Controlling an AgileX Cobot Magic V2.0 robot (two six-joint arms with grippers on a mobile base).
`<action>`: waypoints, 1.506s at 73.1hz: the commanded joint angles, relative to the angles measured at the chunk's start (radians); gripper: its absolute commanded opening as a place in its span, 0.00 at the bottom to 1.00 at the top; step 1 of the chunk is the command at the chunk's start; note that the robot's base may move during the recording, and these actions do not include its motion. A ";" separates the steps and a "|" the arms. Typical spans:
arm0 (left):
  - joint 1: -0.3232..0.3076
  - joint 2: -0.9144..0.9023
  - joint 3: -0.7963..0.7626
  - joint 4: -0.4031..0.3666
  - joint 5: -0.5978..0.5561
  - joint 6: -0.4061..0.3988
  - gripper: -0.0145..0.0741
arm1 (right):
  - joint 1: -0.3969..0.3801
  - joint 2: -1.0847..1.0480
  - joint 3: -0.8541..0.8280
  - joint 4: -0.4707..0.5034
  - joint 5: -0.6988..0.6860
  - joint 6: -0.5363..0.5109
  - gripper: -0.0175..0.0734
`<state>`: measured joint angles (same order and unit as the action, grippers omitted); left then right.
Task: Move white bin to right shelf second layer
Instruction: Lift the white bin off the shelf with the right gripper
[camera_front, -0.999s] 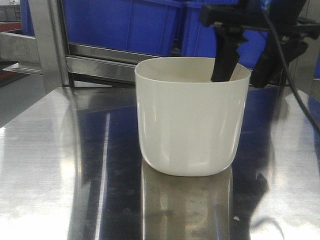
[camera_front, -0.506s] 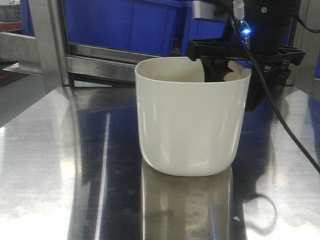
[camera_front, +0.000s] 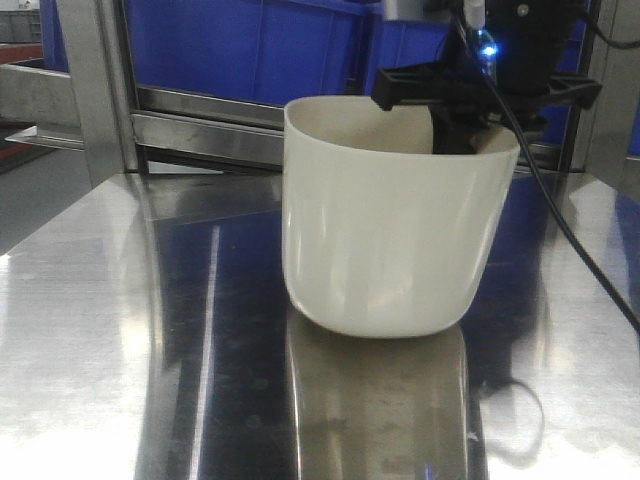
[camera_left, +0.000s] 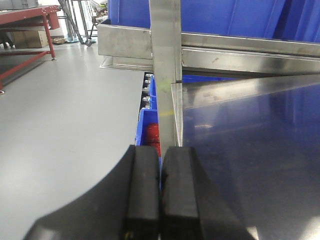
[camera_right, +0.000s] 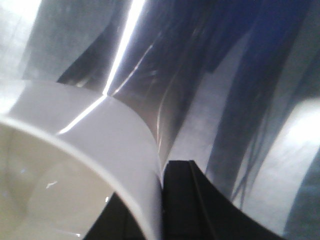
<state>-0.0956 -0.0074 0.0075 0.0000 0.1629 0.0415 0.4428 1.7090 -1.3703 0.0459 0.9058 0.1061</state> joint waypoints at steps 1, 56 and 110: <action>-0.006 -0.014 0.037 0.000 -0.085 -0.003 0.26 | 0.008 -0.091 -0.064 -0.052 -0.044 -0.005 0.25; -0.006 -0.014 0.037 0.000 -0.085 -0.003 0.26 | -0.154 -0.766 0.297 -0.161 -0.373 0.000 0.25; -0.006 -0.014 0.037 0.000 -0.085 -0.003 0.26 | -0.265 -1.104 0.609 -0.161 -0.512 0.000 0.25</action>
<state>-0.0956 -0.0074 0.0075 0.0000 0.1629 0.0415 0.1850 0.6078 -0.7313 -0.1043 0.5053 0.1061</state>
